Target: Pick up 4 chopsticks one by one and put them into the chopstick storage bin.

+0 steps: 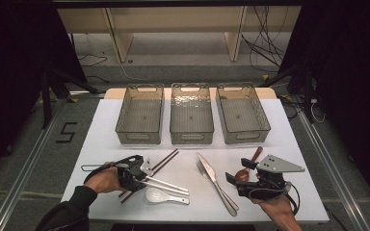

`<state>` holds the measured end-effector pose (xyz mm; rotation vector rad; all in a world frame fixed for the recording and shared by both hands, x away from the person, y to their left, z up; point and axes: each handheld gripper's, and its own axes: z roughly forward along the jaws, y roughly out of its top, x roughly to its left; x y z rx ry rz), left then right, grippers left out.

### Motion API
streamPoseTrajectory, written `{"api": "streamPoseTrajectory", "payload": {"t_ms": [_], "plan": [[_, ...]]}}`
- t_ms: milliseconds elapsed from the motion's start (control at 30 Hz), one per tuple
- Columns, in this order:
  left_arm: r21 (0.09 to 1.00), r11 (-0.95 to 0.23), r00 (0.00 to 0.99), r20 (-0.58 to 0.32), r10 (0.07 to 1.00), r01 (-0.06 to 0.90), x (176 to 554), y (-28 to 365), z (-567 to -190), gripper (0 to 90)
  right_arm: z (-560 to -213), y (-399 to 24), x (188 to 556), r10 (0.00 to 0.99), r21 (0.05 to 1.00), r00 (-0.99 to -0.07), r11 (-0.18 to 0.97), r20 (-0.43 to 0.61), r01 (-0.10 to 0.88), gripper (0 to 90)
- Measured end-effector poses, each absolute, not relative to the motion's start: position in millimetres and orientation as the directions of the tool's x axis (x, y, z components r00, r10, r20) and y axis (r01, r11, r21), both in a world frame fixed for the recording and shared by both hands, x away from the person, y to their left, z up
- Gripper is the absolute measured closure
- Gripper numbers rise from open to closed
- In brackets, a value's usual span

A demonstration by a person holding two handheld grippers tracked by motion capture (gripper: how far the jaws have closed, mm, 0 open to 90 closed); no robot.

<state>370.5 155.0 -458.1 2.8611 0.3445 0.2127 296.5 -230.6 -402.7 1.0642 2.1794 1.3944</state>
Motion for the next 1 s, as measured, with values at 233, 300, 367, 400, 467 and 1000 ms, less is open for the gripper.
{"api": "streamPoseTrajectory", "payload": {"t_ms": [233,300,367,400,467,1000], "plan": [[0.232,-0.955,0.97,0.11,0.215,0.185,368.1,153.0,-458.6,71.9,-403.1,-230.4,297.0,0.745,0.878,-0.659,0.244,0.103,0.412,26.6],[0.232,-0.956,0.972,0.109,0.207,0.178,367.4,152.9,-458.1,73.2,-403.3,-230.4,297.4,0.745,0.876,-0.658,0.238,0.113,0.419,26.6],[0.234,-0.957,0.973,0.113,0.201,0.171,367.1,152.9,-458.1,73.8,-403.2,-230.5,297.5,0.746,0.876,-0.657,0.237,0.113,0.419,26.6],[0.236,-0.957,0.973,0.112,0.202,0.172,366.7,152.8,-458.2,74.0,-403.2,-230.5,297.4,0.745,0.876,-0.657,0.237,0.113,0.42,26.6],[0.226,-0.961,0.975,0.118,0.187,0.157,366.7,152.9,-457.5,74.8,-403.3,-230.4,297.5,0.743,0.876,-0.661,0.241,0.11,0.417,26.7],[0.237,-0.962,0.977,0.131,0.169,0.134,364.8,151.3,-456.3,80.6,-403.4,-229.5,297.4,0.741,0.872,-0.662,0.245,0.113,0.424,26.7]]}}
